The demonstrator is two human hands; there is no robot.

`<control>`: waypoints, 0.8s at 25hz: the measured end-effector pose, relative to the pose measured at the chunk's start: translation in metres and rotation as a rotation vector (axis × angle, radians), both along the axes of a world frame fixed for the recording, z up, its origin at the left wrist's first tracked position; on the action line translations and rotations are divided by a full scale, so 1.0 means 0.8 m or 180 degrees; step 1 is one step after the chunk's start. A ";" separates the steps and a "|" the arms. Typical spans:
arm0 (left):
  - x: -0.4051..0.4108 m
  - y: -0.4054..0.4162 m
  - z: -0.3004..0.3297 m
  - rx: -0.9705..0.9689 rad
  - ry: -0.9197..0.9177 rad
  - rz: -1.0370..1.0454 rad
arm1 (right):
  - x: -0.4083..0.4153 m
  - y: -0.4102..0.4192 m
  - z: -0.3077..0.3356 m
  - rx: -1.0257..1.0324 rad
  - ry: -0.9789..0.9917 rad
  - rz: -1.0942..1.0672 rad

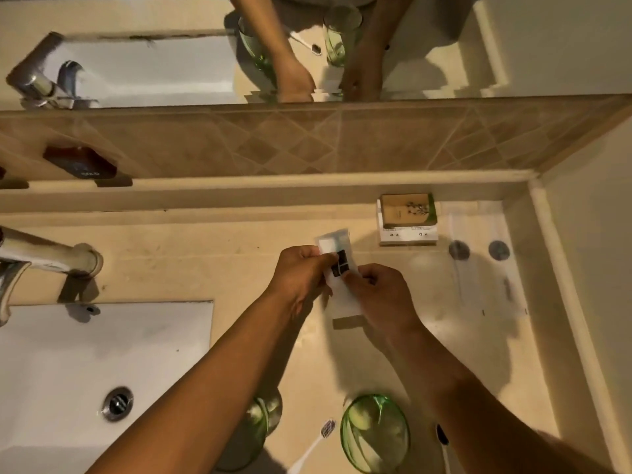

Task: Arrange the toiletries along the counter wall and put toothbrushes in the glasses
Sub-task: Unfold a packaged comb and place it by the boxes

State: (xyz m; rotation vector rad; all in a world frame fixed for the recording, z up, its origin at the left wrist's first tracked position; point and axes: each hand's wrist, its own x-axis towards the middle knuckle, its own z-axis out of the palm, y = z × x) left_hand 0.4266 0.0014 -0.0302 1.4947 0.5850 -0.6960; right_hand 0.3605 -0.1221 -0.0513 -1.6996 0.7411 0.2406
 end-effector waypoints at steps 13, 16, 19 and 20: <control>0.047 -0.028 -0.048 0.1974 -0.1487 -0.1277 | 0.036 -0.024 -0.022 -0.1183 0.0267 0.0345; 0.034 -0.023 -0.052 0.2246 -0.2151 -0.1483 | 0.030 -0.023 -0.020 -0.1626 0.0272 0.0437; 0.023 -0.007 -0.058 0.2460 -0.3096 -0.2117 | 0.020 -0.025 -0.018 -0.1884 -0.0176 0.0338; 0.021 -0.003 -0.060 0.2475 -0.3270 -0.2342 | 0.018 -0.026 -0.018 -0.1877 -0.0361 0.0418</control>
